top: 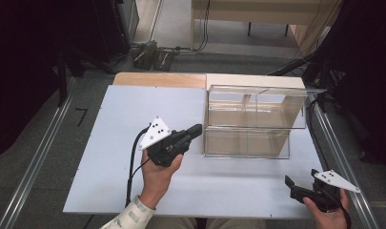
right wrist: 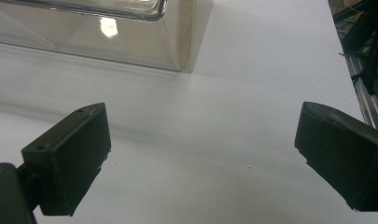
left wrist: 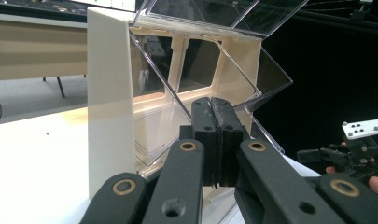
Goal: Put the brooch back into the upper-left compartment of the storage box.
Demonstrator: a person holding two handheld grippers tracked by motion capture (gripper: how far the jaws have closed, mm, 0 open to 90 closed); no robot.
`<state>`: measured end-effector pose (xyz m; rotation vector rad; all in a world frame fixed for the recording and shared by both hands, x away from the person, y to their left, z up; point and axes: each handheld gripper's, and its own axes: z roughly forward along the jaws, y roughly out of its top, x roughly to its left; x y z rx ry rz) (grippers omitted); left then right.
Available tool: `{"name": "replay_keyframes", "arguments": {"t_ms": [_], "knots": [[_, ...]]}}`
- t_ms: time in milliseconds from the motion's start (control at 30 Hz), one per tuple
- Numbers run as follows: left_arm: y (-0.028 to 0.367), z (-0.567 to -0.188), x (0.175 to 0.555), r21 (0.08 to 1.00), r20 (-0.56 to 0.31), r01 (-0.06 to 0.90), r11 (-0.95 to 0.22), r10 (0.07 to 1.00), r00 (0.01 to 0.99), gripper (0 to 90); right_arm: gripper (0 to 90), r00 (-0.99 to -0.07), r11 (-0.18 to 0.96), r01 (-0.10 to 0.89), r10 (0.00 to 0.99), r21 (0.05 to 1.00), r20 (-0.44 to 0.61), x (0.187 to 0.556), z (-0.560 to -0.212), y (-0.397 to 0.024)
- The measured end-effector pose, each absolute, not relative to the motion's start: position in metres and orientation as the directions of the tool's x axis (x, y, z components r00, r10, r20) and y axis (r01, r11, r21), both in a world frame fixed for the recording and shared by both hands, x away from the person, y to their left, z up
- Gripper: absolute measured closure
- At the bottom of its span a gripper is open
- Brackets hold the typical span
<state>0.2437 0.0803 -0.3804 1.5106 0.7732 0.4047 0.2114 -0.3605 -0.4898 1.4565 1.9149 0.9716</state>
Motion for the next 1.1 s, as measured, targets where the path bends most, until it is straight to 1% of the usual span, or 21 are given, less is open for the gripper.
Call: {"name": "replay_keyframes", "arguments": {"t_ms": [1100], "knots": [[0.058,-0.373,0.266,0.975,-0.198,0.216,0.055,0.663,0.722,90.0,2.1,-0.275,0.156,0.576,0.961,0.803,0.011,0.212,-0.490,-0.361]]}}
